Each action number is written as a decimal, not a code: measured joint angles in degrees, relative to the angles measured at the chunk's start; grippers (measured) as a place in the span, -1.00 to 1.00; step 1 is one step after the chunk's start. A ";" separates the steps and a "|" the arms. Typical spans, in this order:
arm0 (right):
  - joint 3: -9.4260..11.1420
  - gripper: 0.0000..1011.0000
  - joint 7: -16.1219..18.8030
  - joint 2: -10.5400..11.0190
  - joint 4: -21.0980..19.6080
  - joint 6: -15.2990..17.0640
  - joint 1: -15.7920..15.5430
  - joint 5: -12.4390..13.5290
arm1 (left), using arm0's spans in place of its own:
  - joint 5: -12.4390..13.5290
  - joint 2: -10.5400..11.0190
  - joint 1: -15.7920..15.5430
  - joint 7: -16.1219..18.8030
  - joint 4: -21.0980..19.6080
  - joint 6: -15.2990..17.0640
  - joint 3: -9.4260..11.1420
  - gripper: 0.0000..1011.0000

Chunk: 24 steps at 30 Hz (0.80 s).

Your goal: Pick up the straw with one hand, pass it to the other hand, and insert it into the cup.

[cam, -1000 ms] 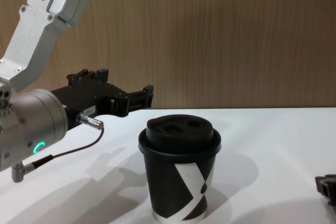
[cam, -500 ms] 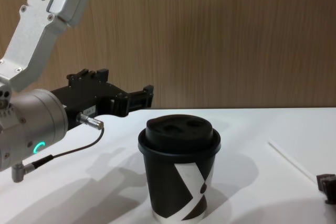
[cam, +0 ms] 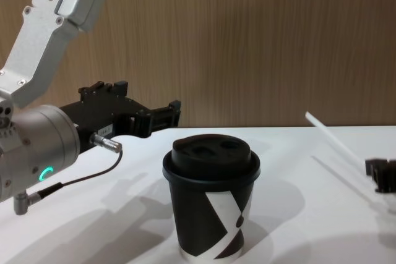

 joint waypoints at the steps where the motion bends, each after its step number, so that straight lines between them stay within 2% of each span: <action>1: 0.10 -1.00 0.54 0.18 0.21 -1.06 0.41 -0.01 | 0.00 0.00 0.00 0.00 0.00 0.00 0.00 0.98; 12: 0.56 -1.00 6.20 1.62 2.20 -9.62 3.66 0.46 | 0.00 0.00 0.00 0.00 0.00 0.00 0.00 0.98; 24: 0.32 -1.00 15.41 3.38 6.61 -19.95 8.85 3.67 | 0.00 0.00 0.00 0.00 0.00 0.00 0.00 0.98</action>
